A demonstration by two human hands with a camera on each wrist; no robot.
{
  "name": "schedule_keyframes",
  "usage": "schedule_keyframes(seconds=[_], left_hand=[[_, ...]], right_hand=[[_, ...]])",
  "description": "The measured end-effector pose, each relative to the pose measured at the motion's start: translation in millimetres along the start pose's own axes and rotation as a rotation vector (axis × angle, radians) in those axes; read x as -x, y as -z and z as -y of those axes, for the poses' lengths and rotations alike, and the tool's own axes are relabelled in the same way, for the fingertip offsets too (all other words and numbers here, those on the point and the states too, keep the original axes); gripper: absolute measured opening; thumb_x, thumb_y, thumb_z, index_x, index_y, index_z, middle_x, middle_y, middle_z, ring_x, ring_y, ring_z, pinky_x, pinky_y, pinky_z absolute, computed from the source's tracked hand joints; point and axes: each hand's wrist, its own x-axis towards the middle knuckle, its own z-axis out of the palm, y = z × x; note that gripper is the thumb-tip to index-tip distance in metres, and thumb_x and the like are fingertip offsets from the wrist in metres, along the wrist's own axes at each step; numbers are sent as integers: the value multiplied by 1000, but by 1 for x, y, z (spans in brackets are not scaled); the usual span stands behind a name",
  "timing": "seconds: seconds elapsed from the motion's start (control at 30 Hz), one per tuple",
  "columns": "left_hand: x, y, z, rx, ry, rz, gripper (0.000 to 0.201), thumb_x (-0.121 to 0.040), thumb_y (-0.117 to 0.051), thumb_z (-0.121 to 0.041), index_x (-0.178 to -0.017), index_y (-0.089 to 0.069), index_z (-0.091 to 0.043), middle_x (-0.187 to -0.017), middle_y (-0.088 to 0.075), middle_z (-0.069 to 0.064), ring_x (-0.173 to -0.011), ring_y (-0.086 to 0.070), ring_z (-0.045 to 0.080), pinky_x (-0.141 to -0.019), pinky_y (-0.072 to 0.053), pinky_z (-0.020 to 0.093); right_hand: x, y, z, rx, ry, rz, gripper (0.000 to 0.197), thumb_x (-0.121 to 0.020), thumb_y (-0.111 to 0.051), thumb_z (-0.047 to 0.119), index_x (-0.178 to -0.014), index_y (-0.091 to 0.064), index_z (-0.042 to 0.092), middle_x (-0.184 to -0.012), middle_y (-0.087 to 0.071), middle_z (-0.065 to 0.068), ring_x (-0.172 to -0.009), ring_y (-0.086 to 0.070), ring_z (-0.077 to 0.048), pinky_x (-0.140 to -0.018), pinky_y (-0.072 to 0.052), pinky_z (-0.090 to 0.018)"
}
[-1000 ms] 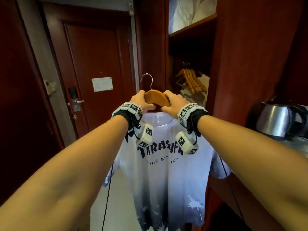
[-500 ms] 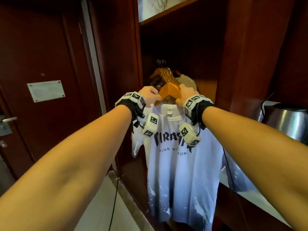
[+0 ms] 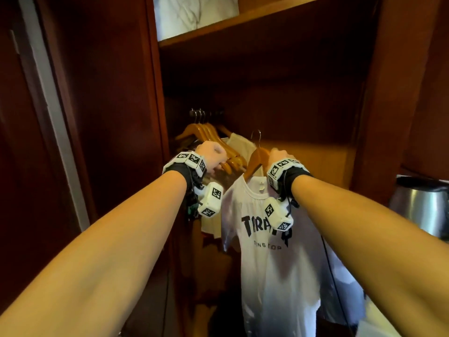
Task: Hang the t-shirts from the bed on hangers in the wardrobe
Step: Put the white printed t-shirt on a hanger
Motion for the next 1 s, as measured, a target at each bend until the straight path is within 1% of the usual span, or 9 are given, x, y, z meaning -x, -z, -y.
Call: schedule_keyframes(seconds=[0.07, 0.17, 0.27, 0.47, 0.57, 0.63, 0.73, 0.83, 1.0], left_hand=[[-33, 3, 16, -28, -45, 7, 13, -88, -60, -16, -88, -73, -14, -90, -73, 7, -84, -71, 20, -67, -62, 35], [-84, 6, 41, -100, -137, 23, 15, -89, -60, -19, -95, -72, -12, -92, -73, 6, -89, -70, 23, -78, -60, 41], [-133, 4, 61, -202, -193, 33, 20, -89, -62, -27, -105, -70, -16, -104, -69, 2, -97, -64, 22, -88, -55, 39], [-202, -17, 73, -380, -294, 129, 29, -93, -54, -34, -110, -66, -13, -108, -67, 11, -103, -60, 30, -88, -50, 39], [-232, -35, 80, -457, -298, 142, 35, -95, -49, -39, -118, -62, -17, -120, -63, 13, -112, -56, 33, -95, -47, 42], [-249, -47, 83, -501, -292, 148, 37, -96, -46, -39, -120, -62, -16, -120, -62, 13, -109, -57, 33, -95, -48, 43], [-272, -62, 84, -578, -287, 189, 38, -97, -39, -37, -120, -60, -15, -122, -61, 14, -107, -57, 35, -93, -48, 43], [-294, -79, 84, -654, -262, 259, 41, -100, -35, -38, -127, -57, -16, -132, -57, 15, -115, -54, 35, -97, -44, 43], [-314, -102, 73, -838, -221, 398, 39, -105, -33, -24, -137, -49, -8, -143, -49, 15, -126, -50, 33, -99, -41, 37]], right_hand=[[-23, -11, 10, 26, -66, 9, 36, -94, -58, 16, -127, -52, 3, -117, -63, -16, -106, -62, -35, -78, -46, -38], [-60, -29, 20, 81, -155, -11, 36, -94, -60, 17, -128, -53, 8, -97, -59, -10, -87, -58, -29, -71, -45, -35], [-91, -44, 27, 127, -216, -26, 39, -93, -58, 13, -131, -48, 14, -109, -63, -11, -99, -62, -32, -75, -43, -38], [-131, -64, 23, 153, -250, -69, 39, -94, -60, 15, -131, -49, 22, -94, -60, -6, -81, -59, -28, -71, -48, -38], [-145, -69, 20, 185, -255, -75, 40, -91, -66, 18, -128, -48, 21, -87, -55, -3, -78, -56, -27, -70, -46, -37], [-156, -72, 15, 202, -261, -80, 43, -90, -67, 18, -128, -47, 20, -85, -53, -2, -77, -55, -26, -70, -46, -37], [-175, -76, 6, 226, -250, -42, 41, -92, -65, 19, -128, -46, 18, -94, -57, -6, -84, -58, -29, -74, -49, -39], [-197, -81, -4, 239, -216, 14, 37, -93, -62, 16, -127, -48, 18, -111, -63, -9, -96, -63, -31, -80, -51, -41], [-231, -90, -14, 245, -166, 80, 37, -85, -72, 19, -118, -55, 20, -105, -65, -7, -92, -65, -30, -83, -55, -41]])
